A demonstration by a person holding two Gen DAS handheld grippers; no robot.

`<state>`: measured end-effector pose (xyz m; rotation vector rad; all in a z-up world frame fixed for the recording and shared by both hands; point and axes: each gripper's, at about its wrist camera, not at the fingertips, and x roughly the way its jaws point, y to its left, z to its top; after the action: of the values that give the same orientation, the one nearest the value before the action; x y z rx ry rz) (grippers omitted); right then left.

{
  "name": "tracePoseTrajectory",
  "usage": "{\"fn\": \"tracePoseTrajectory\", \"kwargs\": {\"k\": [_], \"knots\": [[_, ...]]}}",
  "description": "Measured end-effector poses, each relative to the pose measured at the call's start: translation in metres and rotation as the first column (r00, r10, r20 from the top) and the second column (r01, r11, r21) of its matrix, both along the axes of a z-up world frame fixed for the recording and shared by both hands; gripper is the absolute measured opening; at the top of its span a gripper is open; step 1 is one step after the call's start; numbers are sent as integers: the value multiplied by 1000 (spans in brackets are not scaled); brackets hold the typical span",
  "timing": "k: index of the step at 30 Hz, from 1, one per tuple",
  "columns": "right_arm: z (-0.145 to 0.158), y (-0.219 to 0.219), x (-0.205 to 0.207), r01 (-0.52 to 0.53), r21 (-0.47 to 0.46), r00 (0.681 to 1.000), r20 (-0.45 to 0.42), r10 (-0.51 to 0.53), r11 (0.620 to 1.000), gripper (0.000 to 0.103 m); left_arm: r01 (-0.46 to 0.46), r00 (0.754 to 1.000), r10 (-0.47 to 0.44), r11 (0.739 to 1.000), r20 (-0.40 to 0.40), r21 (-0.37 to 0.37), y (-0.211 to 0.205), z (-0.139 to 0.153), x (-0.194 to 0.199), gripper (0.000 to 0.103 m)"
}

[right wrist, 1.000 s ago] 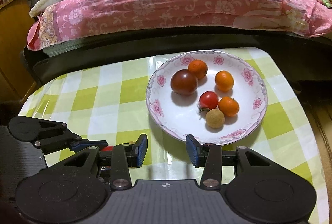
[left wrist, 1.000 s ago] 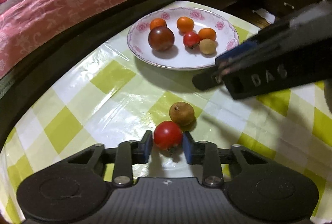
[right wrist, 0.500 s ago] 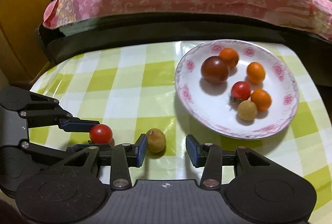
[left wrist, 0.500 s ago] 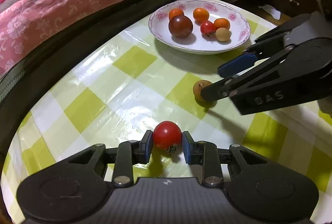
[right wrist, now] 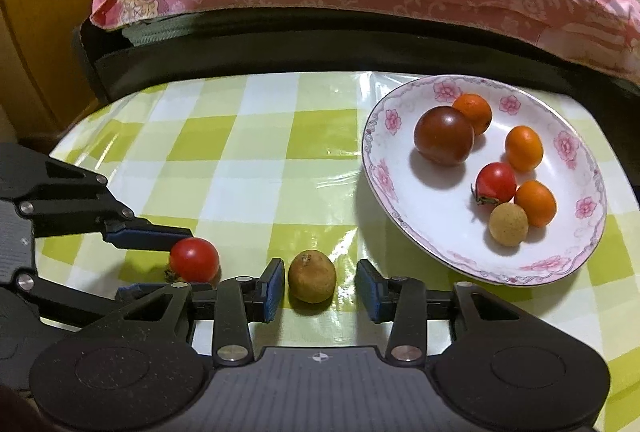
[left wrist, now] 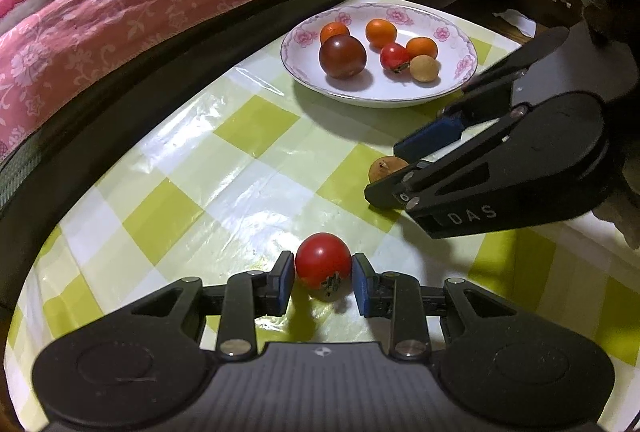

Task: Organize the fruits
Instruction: 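Grasp the red tomato with the left gripper while the right grasps the brown kiwi, then carry the red tomato and kiwi together over to the white plate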

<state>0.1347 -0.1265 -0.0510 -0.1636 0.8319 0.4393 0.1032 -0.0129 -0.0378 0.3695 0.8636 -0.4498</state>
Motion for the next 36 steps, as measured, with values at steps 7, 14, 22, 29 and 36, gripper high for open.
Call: {"fn": "tracePoseTrajectory", "kwargs": {"k": [7,14,22,29,36], "knots": [[2,1,-5,-2,-11,1000,-18,2,1000,22,-26,1000,25,999,-12,-38,0,-1,5,38],[5,-2,-16,25,-23,999,-38,-26,999,22,-57,998,54,996,-44,-74,1,1,4,38],[13,-24,-41,53,-96,997,-56,-59,994,21,12,999,-15,997,-51,-70,-13,8,-17,38],[3,-40,-50,77,-82,995,-61,-82,994,22,35,999,-36,999,-33,-21,-29,4,-18,38],[1,-40,-49,64,-73,996,-65,-69,995,23,22,999,-22,1000,-23,-12,-34,3,-18,38]]}}
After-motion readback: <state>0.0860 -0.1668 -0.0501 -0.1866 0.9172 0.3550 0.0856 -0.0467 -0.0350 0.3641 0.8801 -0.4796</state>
